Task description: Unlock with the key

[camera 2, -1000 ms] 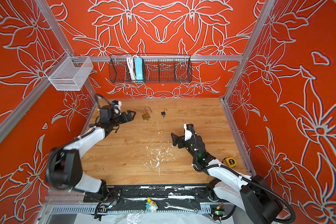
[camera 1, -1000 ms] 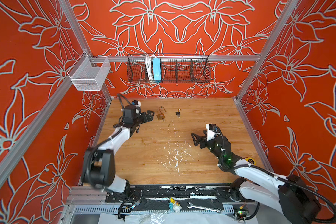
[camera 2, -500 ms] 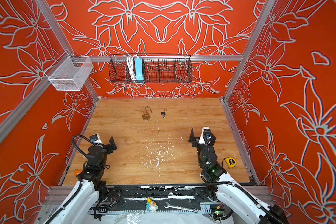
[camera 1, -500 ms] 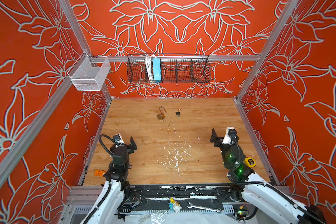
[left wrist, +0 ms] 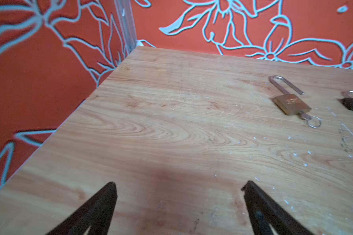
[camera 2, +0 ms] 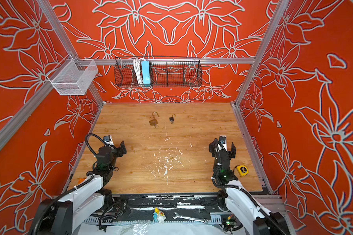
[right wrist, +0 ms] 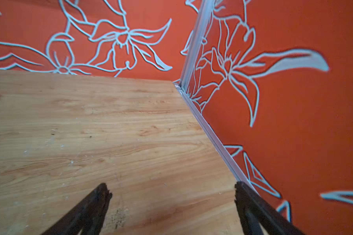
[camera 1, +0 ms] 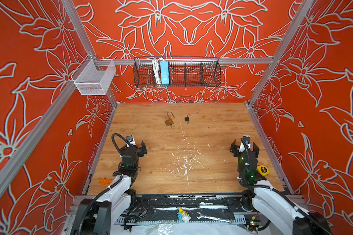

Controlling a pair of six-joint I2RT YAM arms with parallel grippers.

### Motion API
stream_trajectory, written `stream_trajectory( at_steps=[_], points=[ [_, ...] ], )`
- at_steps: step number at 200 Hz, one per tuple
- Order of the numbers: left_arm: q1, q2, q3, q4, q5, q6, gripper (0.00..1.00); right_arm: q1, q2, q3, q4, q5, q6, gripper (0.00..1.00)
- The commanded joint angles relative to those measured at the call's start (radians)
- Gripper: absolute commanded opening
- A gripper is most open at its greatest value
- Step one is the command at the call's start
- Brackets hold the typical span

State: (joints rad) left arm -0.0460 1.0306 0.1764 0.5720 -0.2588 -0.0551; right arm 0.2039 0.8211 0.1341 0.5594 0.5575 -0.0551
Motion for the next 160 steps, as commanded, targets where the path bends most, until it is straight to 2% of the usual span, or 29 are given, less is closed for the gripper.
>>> stream_trajectory(
  at_steps=[1, 10, 22, 38, 47, 61, 71, 93, 109, 130, 150, 160],
  points=[
    [0.012, 0.103, 0.02, 0.122, 0.031, 0.01, 0.97, -0.055, 0.087, -0.013, 0.116, -0.093, 0.069, 0.98],
    [0.023, 0.154, 0.044, 0.133, 0.046, 0.009, 0.97, -0.065, 0.142, -0.015, 0.175, -0.098, 0.071, 0.98],
    [0.023, 0.174, 0.097, 0.043, 0.086, 0.023, 0.97, -0.069, 0.223, -0.028, 0.304, -0.138, 0.047, 0.98],
    [0.007, 0.16, 0.047, 0.151, 0.096, 0.058, 0.97, -0.072, 0.34, -0.015, 0.396, -0.215, 0.037, 0.97],
    [-0.016, 0.036, 0.011, 0.14, 0.089, 0.082, 0.97, -0.072, 0.411, -0.011, 0.462, -0.253, 0.024, 0.96],
    [-0.017, -0.257, 0.05, -0.165, 0.092, 0.053, 0.97, -0.073, 0.501, 0.001, 0.52, -0.293, 0.008, 0.96],
    [-0.017, -0.423, 0.047, -0.276, 0.077, 0.057, 0.97, -0.074, 0.537, 0.012, 0.527, -0.308, 0.0, 0.95],
    [-0.01, -0.698, -0.136, -0.155, 0.013, 0.019, 0.97, -0.073, 0.566, 0.037, 0.502, -0.307, 0.002, 0.95],
    [0.012, -0.814, -0.171, -0.209, -0.009, -0.002, 0.97, -0.075, 0.577, 0.046, 0.497, -0.299, 0.006, 0.95],
    [0.02, -0.817, -0.185, -0.183, -0.029, 0.012, 0.97, -0.077, 0.579, 0.062, 0.472, -0.313, 0.002, 0.95],
    [0.026, -0.682, -0.202, -0.054, -0.011, 0.009, 0.97, -0.077, 0.572, 0.056, 0.474, -0.324, 0.001, 0.93],
    [0.028, -0.594, -0.178, -0.045, 0.005, 0.007, 0.97, -0.077, 0.575, 0.055, 0.48, -0.324, 0.0, 0.93]
  ],
)
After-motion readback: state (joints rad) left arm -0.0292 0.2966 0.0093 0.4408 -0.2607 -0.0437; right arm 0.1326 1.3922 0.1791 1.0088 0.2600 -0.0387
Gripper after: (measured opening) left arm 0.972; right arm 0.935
